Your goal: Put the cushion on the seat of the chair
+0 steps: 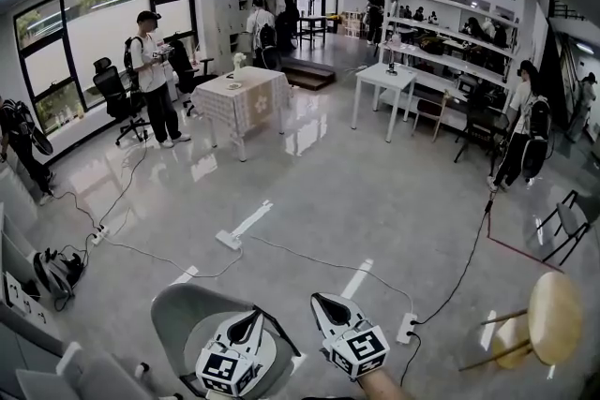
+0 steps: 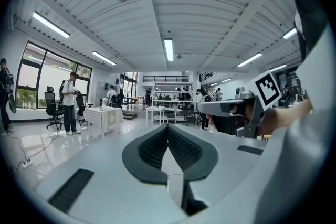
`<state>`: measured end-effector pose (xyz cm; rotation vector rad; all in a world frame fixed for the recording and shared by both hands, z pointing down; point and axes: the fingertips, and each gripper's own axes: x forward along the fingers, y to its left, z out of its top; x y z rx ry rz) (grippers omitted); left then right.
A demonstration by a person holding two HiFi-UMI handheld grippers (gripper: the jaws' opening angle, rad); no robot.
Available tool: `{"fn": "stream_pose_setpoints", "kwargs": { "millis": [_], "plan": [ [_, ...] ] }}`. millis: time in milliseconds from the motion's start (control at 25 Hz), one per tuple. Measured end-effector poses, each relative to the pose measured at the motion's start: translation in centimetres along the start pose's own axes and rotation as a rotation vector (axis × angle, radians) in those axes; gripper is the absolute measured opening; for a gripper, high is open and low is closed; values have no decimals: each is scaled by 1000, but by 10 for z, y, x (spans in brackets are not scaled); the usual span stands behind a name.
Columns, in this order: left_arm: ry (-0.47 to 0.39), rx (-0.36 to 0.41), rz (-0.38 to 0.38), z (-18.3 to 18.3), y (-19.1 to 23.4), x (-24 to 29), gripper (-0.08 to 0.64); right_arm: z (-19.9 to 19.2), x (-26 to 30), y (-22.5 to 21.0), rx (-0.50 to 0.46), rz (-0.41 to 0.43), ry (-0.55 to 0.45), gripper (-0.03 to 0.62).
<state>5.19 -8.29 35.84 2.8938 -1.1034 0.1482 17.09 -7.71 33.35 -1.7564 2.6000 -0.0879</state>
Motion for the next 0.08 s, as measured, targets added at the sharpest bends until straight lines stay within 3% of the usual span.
{"fn": "stream_pose_setpoints", "kwargs": {
  "millis": [80],
  "plan": [
    [0,1,-6,1,0,1,12,1,0,-1,-2,-4,1,8]
  ]
}}
